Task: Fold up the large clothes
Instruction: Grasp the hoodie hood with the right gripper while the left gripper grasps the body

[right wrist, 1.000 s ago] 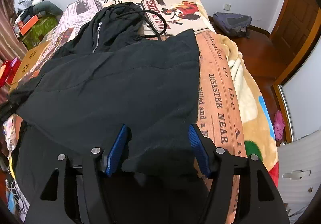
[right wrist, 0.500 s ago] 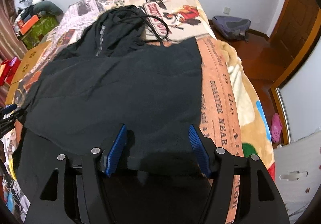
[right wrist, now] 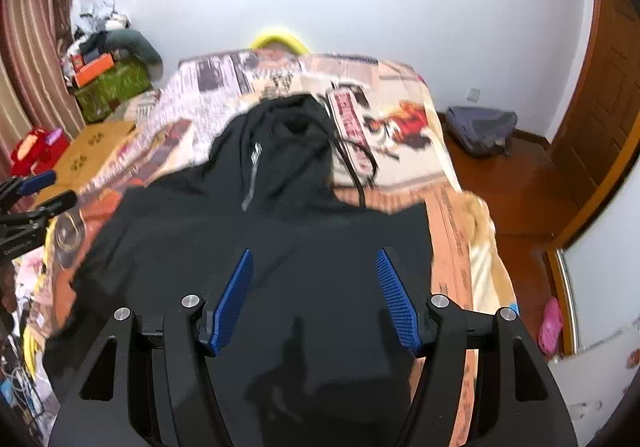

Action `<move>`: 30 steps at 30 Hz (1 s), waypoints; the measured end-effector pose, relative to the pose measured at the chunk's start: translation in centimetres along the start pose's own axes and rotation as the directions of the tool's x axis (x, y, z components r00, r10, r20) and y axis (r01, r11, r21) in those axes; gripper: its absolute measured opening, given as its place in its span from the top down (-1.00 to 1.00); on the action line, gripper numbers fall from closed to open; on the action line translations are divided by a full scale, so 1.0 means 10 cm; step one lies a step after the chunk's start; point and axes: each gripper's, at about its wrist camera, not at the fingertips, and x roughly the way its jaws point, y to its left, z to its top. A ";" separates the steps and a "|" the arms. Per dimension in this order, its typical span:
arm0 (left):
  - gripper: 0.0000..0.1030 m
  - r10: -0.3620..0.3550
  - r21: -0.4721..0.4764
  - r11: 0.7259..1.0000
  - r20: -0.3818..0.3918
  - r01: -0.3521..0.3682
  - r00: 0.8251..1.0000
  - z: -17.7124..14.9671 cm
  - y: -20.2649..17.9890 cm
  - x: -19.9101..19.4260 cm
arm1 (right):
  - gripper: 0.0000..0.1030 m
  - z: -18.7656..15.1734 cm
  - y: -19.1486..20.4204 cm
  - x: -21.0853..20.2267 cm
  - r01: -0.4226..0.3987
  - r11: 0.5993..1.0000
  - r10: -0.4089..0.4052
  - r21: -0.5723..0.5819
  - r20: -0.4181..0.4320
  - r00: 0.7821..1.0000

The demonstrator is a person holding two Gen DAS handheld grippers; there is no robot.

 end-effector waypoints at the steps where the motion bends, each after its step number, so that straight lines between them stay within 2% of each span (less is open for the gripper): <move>1: -0.43 -0.007 -0.001 1.000 0.007 0.007 1.000 0.06 -0.02 0.03 | -0.17 0.07 0.01 0.03 -0.005 1.000 0.005 -0.001 0.012 1.000; 6: -0.45 -0.037 -0.015 0.999 0.022 0.037 0.999 0.40 -0.11 0.34 | -0.17 0.40 -0.02 0.26 -0.025 1.000 0.025 0.011 0.038 0.999; 10: -0.45 -0.079 -0.054 0.995 -0.010 0.078 0.997 0.60 -0.12 0.72 | -0.17 0.65 -0.09 0.54 -0.028 0.999 0.028 0.036 0.021 0.999; 19: -0.44 -0.191 -0.172 0.970 -0.103 0.171 0.976 0.83 -0.12 1.70 | -0.17 1.02 -0.15 1.46 -0.069 0.992 0.079 0.107 -0.092 0.993; 21: -0.41 -0.201 -0.189 0.966 -0.108 0.178 0.974 0.88 -0.13 1.90 | -0.17 1.06 -0.17 1.66 -0.088 0.988 0.104 0.127 -0.123 0.987; 26: -0.31 -0.230 -0.216 0.956 -0.122 0.200 0.966 0.95 -0.16 2.30 | -0.17 1.12 -0.25 2.16 -0.076 0.979 0.113 0.188 -0.192 0.975; 28: -0.21 -0.227 -0.217 0.957 -0.141 0.194 0.964 0.96 -0.18 2.45 | -0.17 1.13 -0.31 2.35 -0.072 0.971 0.123 0.229 -0.220 0.968; 30: -0.20 -0.207 -0.209 0.963 -0.174 0.169 0.963 0.93 -0.21 2.64 | -0.17 1.14 -0.40 2.53 -0.075 0.960 0.140 0.268 -0.234 0.962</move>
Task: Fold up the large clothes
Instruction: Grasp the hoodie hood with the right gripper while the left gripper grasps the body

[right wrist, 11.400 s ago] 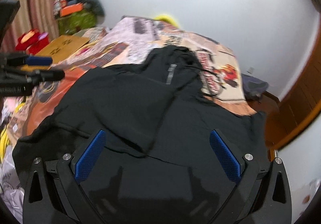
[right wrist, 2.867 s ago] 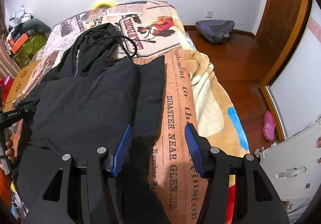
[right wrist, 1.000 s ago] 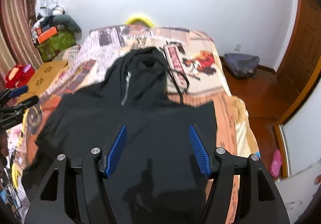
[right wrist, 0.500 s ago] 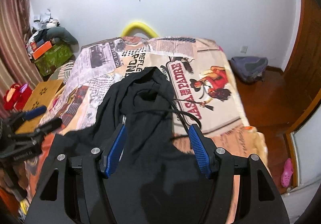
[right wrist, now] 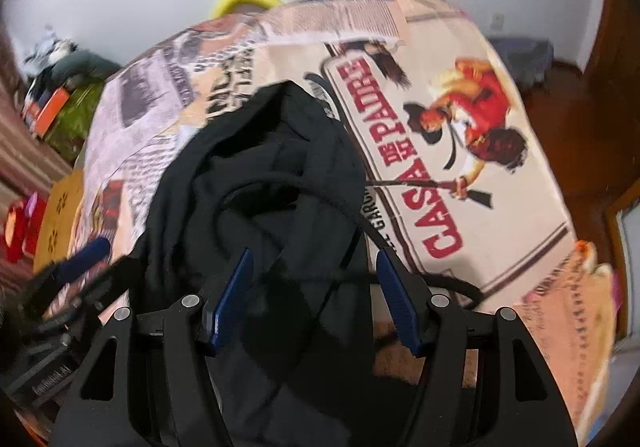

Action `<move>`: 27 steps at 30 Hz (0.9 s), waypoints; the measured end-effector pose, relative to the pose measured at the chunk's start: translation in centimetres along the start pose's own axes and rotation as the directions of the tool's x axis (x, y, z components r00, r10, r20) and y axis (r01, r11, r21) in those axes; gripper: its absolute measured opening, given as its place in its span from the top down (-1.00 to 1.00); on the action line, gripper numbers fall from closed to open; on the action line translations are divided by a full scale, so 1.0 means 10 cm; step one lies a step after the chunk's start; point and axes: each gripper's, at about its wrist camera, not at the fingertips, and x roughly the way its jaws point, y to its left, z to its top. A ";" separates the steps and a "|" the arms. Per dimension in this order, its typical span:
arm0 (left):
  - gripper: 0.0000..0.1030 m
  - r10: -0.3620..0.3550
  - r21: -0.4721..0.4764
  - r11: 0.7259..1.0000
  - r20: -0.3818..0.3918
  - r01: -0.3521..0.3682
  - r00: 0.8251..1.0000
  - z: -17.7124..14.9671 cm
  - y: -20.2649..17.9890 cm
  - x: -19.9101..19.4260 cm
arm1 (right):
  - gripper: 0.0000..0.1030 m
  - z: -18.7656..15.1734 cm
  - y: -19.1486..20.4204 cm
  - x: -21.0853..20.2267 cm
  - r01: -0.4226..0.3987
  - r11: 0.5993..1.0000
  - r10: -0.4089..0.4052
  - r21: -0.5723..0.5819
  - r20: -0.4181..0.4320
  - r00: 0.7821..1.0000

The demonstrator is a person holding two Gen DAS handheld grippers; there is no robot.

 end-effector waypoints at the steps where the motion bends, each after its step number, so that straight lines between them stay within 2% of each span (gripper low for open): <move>1: -0.20 0.011 -0.003 1.000 -0.010 -0.011 1.000 0.00 0.01 0.07 | -0.17 0.03 -0.05 0.08 -0.002 1.000 0.002 0.023 -0.013 1.000; 3: -0.18 0.014 -0.017 1.000 -0.034 -0.014 0.999 -0.04 0.04 0.23 | -0.17 0.07 -0.12 0.22 -0.001 0.999 0.003 0.055 -0.038 0.999; 5: -0.03 0.019 -0.020 1.000 -0.044 -0.020 0.999 -0.07 0.05 0.30 | -0.11 0.07 -0.20 0.34 -0.022 0.995 0.027 0.095 -0.060 0.998; 6: 0.04 0.031 -0.015 0.999 -0.043 -0.031 0.999 -0.09 0.04 0.32 | 0.11 0.06 -0.23 0.38 -0.031 0.993 0.039 0.110 -0.068 0.997; 8: 0.24 0.051 0.004 0.999 -0.036 -0.051 0.998 -0.11 0.01 0.29 | 0.33 0.04 -0.26 0.38 -0.065 0.989 0.075 0.131 -0.076 0.994; 9: 0.41 0.063 0.018 0.998 -0.035 -0.062 0.997 -0.11 -0.02 0.28 | 0.50 0.04 -0.25 0.35 -0.053 0.991 0.062 0.125 -0.071 0.996; 10: 0.55 0.074 0.038 0.997 -0.038 -0.073 0.997 -0.11 -0.05 0.24 | 0.56 0.03 -0.21 0.29 -0.038 0.994 0.045 0.104 -0.069 0.997; 12: 0.65 0.083 0.066 0.995 -0.043 -0.080 0.996 -0.11 -0.09 0.18 | 0.69 0.00 -0.15 0.13 -0.029 0.997 0.031 0.073 -0.034 0.999; 15: 0.68 0.065 0.070 0.996 -0.027 -0.063 0.998 -0.11 -0.12 -0.08 | 0.71 -0.07 0.00 -0.22 -0.020 1.000 0.020 0.010 0.027 0.999; 20: 0.68 0.026 0.088 0.996 0.019 -0.027 0.999 -0.19 -0.21 -0.71 | 0.74 -0.29 0.17 -0.91 -0.085 0.995 0.089 -0.051 0.085 0.992; 22: 0.68 0.008 0.100 0.995 0.031 -0.011 0.999 -0.27 -0.25 -0.95 | 0.74 -0.45 0.23 -1.20 -0.092 0.992 0.101 -0.089 0.103 0.990; 27: 0.68 -0.037 0.142 0.989 0.035 0.032 0.999 -0.62 -0.32 -1.46 | 0.75 -0.86 0.33 -1.58 -0.106 0.983 0.125 -0.152 0.117 0.985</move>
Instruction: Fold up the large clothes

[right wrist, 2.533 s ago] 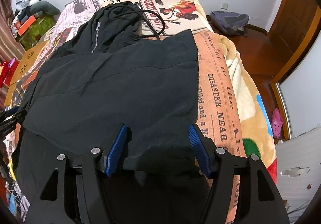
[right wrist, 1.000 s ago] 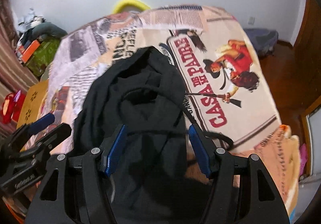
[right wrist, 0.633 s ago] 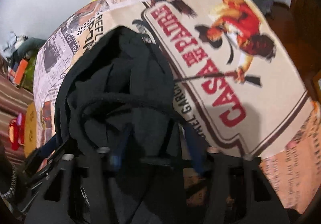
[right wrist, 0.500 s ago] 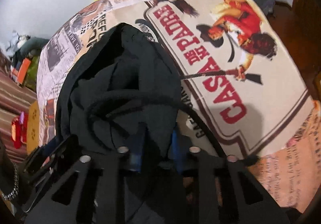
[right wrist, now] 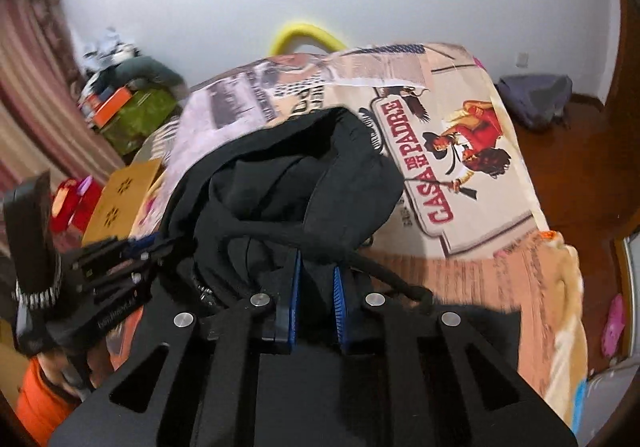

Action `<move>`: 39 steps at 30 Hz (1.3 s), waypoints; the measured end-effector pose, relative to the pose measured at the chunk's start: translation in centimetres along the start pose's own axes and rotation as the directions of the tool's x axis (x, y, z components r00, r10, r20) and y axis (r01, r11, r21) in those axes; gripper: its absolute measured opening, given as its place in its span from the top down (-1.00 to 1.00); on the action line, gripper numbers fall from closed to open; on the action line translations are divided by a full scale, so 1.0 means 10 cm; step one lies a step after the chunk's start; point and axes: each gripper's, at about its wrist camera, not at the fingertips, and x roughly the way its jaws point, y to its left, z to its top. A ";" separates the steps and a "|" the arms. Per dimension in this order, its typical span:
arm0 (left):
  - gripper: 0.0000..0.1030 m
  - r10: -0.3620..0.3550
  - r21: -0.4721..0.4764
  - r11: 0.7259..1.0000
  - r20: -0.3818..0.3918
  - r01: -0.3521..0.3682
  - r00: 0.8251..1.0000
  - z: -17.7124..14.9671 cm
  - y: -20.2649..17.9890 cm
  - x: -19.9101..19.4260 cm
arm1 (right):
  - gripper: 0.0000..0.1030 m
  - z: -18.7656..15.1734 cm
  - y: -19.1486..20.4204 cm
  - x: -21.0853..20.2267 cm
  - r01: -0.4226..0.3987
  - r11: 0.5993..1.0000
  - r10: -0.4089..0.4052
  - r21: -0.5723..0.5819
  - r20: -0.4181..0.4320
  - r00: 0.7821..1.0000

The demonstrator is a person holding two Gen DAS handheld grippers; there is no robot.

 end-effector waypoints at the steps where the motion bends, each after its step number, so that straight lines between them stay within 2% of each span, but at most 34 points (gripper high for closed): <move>1: 0.68 -0.006 0.010 1.000 -0.004 0.006 1.000 -0.06 -0.02 -0.05 | 0.75 -0.09 0.02 -0.04 -0.003 1.000 0.003 -0.004 -0.007 1.000; 7: 0.67 -0.019 0.073 0.997 -0.053 0.023 0.998 -0.69 -0.16 -0.25 | 0.75 -0.73 0.11 -0.15 0.028 0.998 -0.031 -0.055 -0.061 0.998; 10: 0.64 -0.021 0.061 0.998 -0.096 0.027 0.995 -1.02 -0.18 -0.19 | 0.74 -0.99 0.09 -0.09 0.040 0.997 -0.046 -0.062 -0.098 0.994; 14: 0.62 -0.015 0.065 0.998 -0.186 0.028 0.982 -1.37 -0.21 0.00 | 0.71 -1.27 0.09 0.00 0.085 0.991 -0.099 -0.099 -0.146 0.984; 17: 0.62 0.013 0.109 0.994 -0.243 0.015 0.970 -1.54 -0.27 0.09 | 0.71 -1.38 0.13 -0.12 0.116 0.985 -0.131 -0.129 -0.114 0.985; 19: 0.61 0.033 0.137 0.991 -0.227 -0.001 0.973 -1.59 -0.29 0.04 | 0.71 -1.40 0.15 -0.26 0.128 0.981 -0.140 -0.148 -0.079 0.987; 23: 0.60 0.039 0.156 0.988 -0.175 -0.011 0.984 -1.52 -0.31 -0.16 | 0.70 -1.35 0.14 -0.54 0.156 0.970 -0.162 -0.187 -0.022 0.986; 25: 0.52 0.035 0.157 0.987 -0.131 -0.014 0.991 -1.41 -0.31 -0.28 | 0.68 -1.28 0.11 -0.65 0.161 0.969 -0.164 -0.186 -0.003 0.986; 27: 0.40 0.034 0.155 0.988 -0.089 -0.020 0.995 -1.29 -0.32 -0.39 | 0.46 -1.21 0.09 -0.73 0.165 0.971 -0.162 -0.171 0.027 0.986; 28: 0.26 0.033 0.152 0.988 -0.065 -0.023 0.997 -1.22 -0.30 -0.43 | 0.37 -1.15 0.07 -0.78 0.170 0.972 -0.163 -0.160 0.051 0.985; 30: 0.04 0.019 0.135 0.991 -0.015 -0.017 1.000 -1.03 -0.27 -0.51 | -0.01 -1.08 0.06 -0.83 0.174 0.975 -0.160 -0.139 0.103 0.982; 32: -0.03 0.005 0.124 0.992 0.019 -0.008 1.000 -0.89 -0.24 -0.55 | -0.14 -0.99 0.05 -0.83 0.172 0.978 -0.156 -0.115 0.136 0.978; 36: -0.19 0.016 0.121 0.992 0.045 -0.021 0.999 -0.58 -0.29 -0.45 | -0.16 -0.81 -0.01 -0.64 0.140 0.988 -0.131 -0.067 0.118 0.984; 39: -0.28 0.004 0.123 0.992 0.033 -0.008 0.999 -0.36 -0.30 -0.23 | -0.16 -0.71 -0.09 -0.41 0.110 0.993 -0.106 -0.033 0.086 0.991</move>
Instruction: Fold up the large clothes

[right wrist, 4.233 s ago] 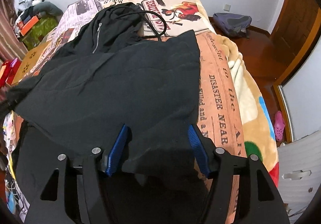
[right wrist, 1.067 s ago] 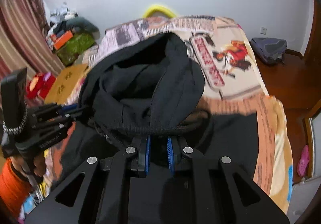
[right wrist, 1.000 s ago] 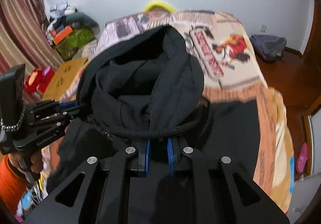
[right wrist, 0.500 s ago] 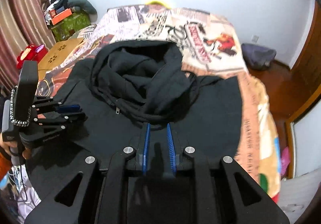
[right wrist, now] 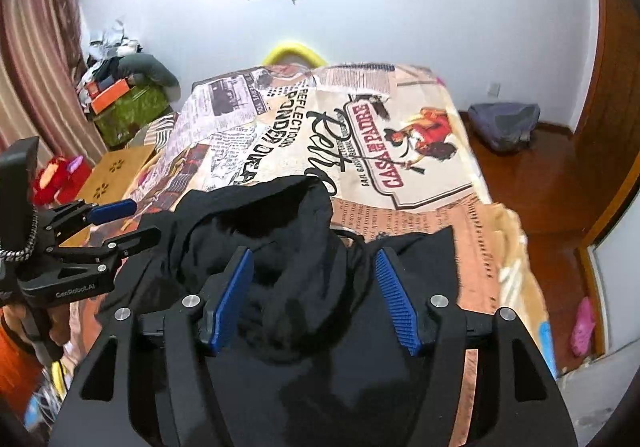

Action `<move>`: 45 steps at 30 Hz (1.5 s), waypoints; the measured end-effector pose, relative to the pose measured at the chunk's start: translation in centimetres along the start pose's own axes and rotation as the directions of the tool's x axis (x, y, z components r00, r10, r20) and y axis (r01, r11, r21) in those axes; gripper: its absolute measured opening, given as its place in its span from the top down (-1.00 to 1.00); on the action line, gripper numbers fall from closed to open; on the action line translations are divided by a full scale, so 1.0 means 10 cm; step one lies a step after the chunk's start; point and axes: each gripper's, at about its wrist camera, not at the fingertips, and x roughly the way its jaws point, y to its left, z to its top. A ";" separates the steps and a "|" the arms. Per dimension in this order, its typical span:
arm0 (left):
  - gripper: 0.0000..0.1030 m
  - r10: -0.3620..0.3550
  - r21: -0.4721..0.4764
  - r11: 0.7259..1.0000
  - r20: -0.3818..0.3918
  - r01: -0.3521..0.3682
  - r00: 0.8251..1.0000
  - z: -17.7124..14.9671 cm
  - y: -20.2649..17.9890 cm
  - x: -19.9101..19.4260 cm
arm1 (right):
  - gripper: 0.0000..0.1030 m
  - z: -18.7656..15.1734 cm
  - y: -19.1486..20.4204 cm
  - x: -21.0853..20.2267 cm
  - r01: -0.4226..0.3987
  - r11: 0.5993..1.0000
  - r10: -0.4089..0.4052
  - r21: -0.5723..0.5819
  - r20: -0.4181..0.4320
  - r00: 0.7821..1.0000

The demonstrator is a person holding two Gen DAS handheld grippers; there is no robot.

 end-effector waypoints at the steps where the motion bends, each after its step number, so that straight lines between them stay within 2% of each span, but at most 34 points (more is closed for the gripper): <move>1: -0.28 -0.001 0.001 1.000 -0.009 0.001 1.000 0.04 0.01 0.08 | -0.16 0.02 -0.03 0.10 -0.013 1.000 0.013 0.015 -0.018 1.000; 4: -0.28 -0.036 0.028 0.999 -0.042 0.037 0.998 0.11 -0.04 0.33 | -0.16 0.03 -0.14 0.41 -0.043 0.996 0.049 0.074 -0.077 0.996; 6: -0.28 -0.017 0.042 0.999 -0.064 0.020 0.998 0.13 -0.09 0.51 | -0.16 0.01 -0.24 0.61 -0.052 0.991 0.067 0.121 -0.121 0.990; 9: -0.27 -0.032 0.016 0.999 -0.097 0.033 0.995 0.12 -0.06 0.72 | -0.16 -0.05 -0.37 0.86 -0.094 0.975 0.130 0.200 -0.175 0.976; 10: -0.13 -0.038 0.004 0.999 -0.095 0.039 0.995 0.11 -0.04 0.75 | -0.16 -0.06 -0.40 0.91 -0.112 0.968 0.155 0.225 -0.186 0.970; 13: 0.25 -0.071 -0.004 0.997 -0.094 0.071 0.993 0.07 -0.04 0.77 | 0.19 -0.06 -0.40 0.95 -0.151 0.959 0.200 0.240 -0.196 0.960; 14: 0.29 -0.074 0.001 0.997 -0.091 0.075 0.993 0.04 -0.04 0.75 | 0.34 -0.06 -0.36 0.95 -0.147 0.964 0.193 0.221 -0.205 0.960; 17: 0.42 -0.074 0.013 0.997 -0.083 0.076 0.994 0.00 -0.06 0.64 | 0.63 -0.04 -0.22 0.88 -0.107 0.986 0.130 0.129 -0.194 0.972; 19: 0.45 -0.075 0.017 0.997 -0.072 0.076 0.995 -0.04 -0.06 0.51 | 0.68 -0.05 -0.12 0.74 -0.106 0.991 0.118 0.082 -0.165 0.979; 26: 0.47 -0.119 0.013 0.993 -0.012 0.119 0.993 -0.25 -0.05 -0.21 | 0.77 -0.05 0.11 0.08 -0.165 0.986 0.166 0.023 -0.086 0.982; 31: 0.46 -0.131 -0.013 0.991 -0.051 0.130 0.990 -0.56 -0.05 -0.49 | 0.74 -0.24 0.33 -0.19 -0.133 0.990 0.127 -0.055 -0.093 0.987; 32: 0.45 -0.126 -0.012 0.992 -0.063 0.125 0.990 -0.62 -0.06 -0.51 | 0.69 -0.28 0.37 -0.23 -0.126 0.990 0.118 -0.070 -0.104 0.988; 34: 0.33 -0.099 0.007 0.995 -0.103 0.100 0.990 -0.79 -0.09 -0.56 | 0.67 -0.36 0.39 -0.30 -0.116 0.990 0.106 -0.076 -0.119 0.987; 36: 0.27 -0.088 0.021 0.996 -0.117 0.091 0.989 -0.91 -0.10 -0.63 | 0.67 -0.42 0.38 -0.40 -0.126 0.990 0.117 -0.063 -0.130 0.985; 38: 0.13 -0.077 0.030 0.996 -0.118 0.081 0.990 -1.03 -0.09 -0.74 | 0.67 -0.45 0.36 -0.54 -0.120 0.991 0.113 -0.057 -0.120 0.986; 42: -0.01 -0.054 0.007 0.998 -0.075 0.055 0.996 -1.14 0.02 -0.99 | 0.66 -0.46 0.34 -0.76 -0.068 0.995 0.062 -0.070 -0.085 0.994; 45: -0.02 -0.022 -0.010 1.000 -0.041 0.022 0.999 -1.14 0.13 -1.18 | 0.62 -0.42 0.34 -0.87 -0.048 0.996 0.045 -0.069 -0.056 0.997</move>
